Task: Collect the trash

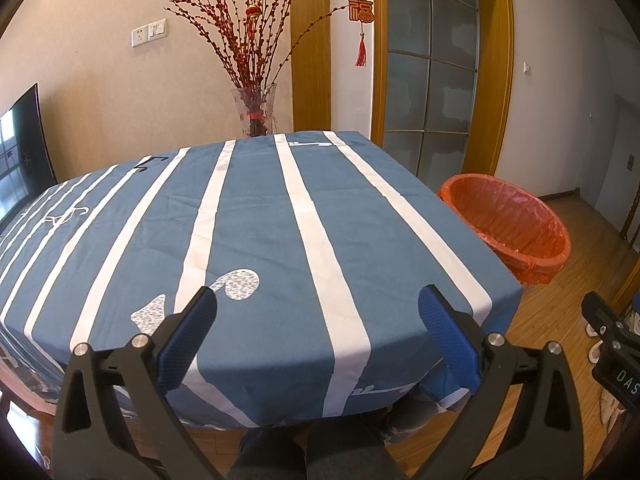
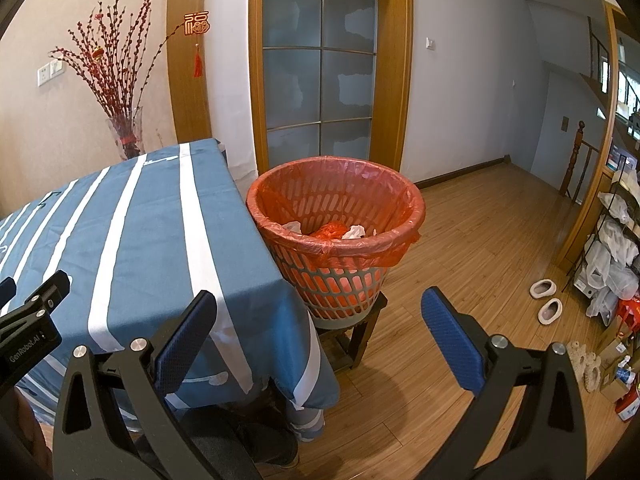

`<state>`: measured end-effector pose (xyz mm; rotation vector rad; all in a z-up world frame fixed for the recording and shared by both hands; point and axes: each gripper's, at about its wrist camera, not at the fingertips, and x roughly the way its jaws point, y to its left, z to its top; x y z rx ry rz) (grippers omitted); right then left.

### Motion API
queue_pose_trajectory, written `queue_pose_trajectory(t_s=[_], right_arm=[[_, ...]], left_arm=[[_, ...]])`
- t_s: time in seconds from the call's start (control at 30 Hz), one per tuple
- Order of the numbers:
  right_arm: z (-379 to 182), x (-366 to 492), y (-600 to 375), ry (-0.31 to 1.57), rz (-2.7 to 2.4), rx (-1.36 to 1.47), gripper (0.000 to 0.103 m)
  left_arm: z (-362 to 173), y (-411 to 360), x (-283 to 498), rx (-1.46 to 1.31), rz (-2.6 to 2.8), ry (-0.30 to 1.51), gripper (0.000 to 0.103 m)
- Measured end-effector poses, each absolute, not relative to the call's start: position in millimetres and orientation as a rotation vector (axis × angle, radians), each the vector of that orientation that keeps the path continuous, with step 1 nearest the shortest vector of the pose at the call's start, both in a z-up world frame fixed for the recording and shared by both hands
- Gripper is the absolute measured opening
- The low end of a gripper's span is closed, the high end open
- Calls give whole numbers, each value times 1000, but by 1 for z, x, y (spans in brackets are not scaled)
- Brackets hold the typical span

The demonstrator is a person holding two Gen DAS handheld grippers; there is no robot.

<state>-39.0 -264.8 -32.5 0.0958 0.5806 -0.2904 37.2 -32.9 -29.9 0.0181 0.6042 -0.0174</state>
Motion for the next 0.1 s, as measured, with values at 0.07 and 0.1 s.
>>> queue_pose_trajectory(t_s=[0.07,0.1], right_arm=[[-32,-38,-266,582,-290,96,101],[-32,-38,-266,582,-290,96,101]], left_arm=[[-30,-33,38,20,-19,606,99],[-30,-32,37,20,-20,606,99]])
